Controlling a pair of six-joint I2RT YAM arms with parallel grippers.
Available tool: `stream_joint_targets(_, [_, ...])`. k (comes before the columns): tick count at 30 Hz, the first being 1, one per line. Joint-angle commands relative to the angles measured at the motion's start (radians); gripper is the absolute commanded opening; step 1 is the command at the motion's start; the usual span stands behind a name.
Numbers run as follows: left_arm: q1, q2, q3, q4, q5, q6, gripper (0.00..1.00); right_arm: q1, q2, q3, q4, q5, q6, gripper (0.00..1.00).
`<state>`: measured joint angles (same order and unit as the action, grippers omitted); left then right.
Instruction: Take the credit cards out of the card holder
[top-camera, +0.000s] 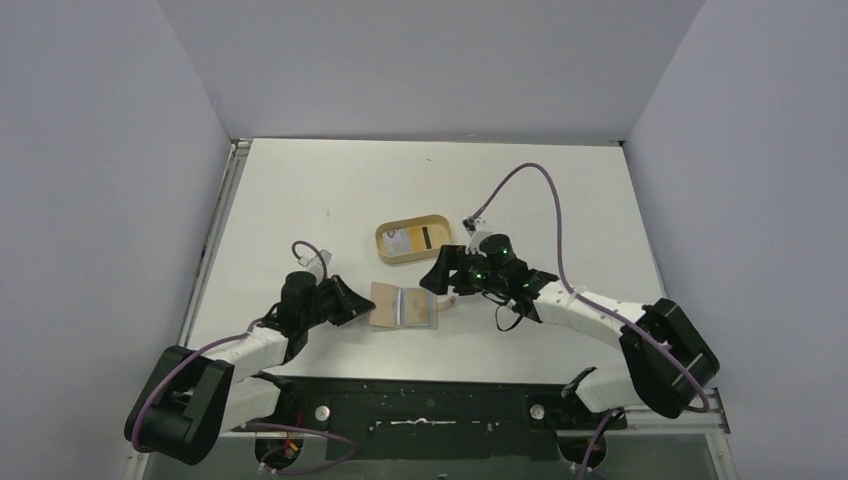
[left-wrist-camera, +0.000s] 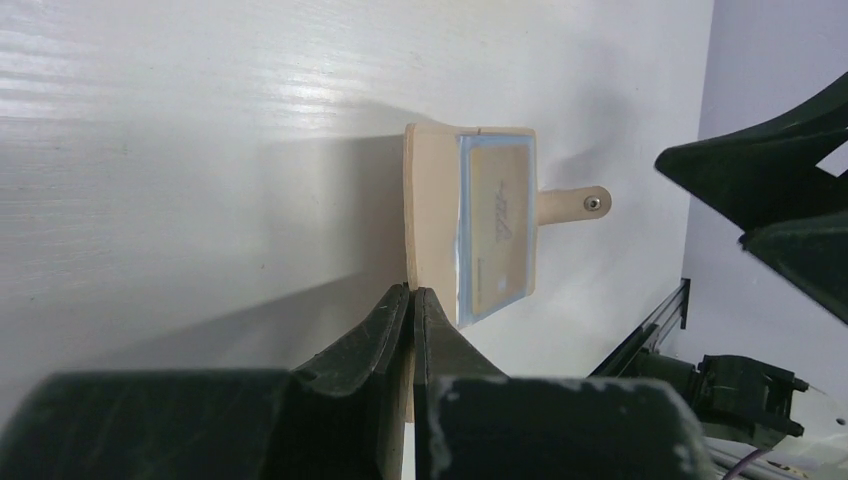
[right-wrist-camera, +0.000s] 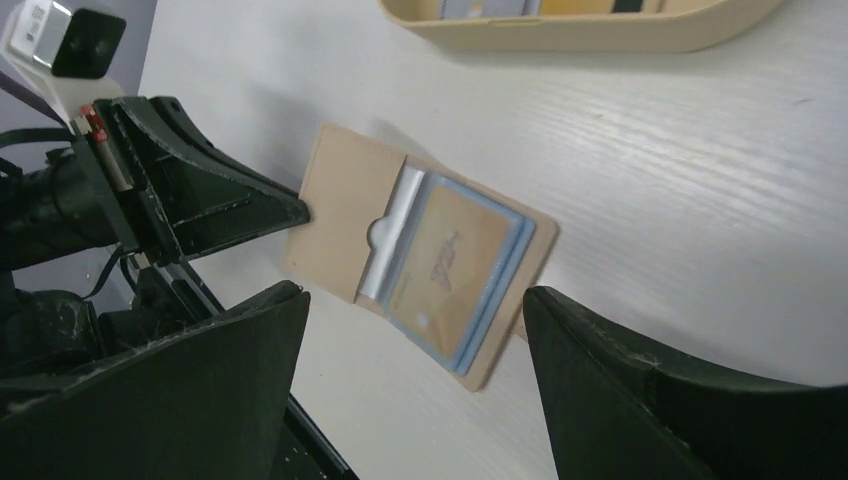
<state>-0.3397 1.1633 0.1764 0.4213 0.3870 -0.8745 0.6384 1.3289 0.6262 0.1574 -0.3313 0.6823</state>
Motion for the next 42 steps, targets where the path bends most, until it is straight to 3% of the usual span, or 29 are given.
stream_joint_targets(1, [-0.005,-0.026,0.028,-0.016,-0.023,0.038,0.0,0.08,0.133,0.058,-0.018,-0.003,0.039,0.8])
stream_joint_targets(12, [-0.005,-0.073,0.025,-0.086,-0.043,0.058,0.0,0.171,0.341,0.128,0.069,-0.045,0.114,0.77])
stream_joint_targets(16, [-0.005,-0.074,0.021,-0.086,-0.046,0.057,0.0,0.205,0.351,0.147,0.074,-0.042,0.114,0.77])
stream_joint_targets(21, [-0.005,-0.079,0.019,-0.091,-0.048,0.06,0.0,0.242,0.279,0.156,-0.018,0.084,0.063,0.78])
stream_joint_targets(25, [-0.005,-0.071,0.017,-0.085,-0.047,0.06,0.0,0.242,0.295,0.171,-0.016,0.053,0.057,0.78])
stream_joint_targets(42, [-0.007,-0.016,0.025,-0.023,-0.015,0.045,0.0,0.271,0.391,0.229,0.248,-0.105,0.09,0.81])
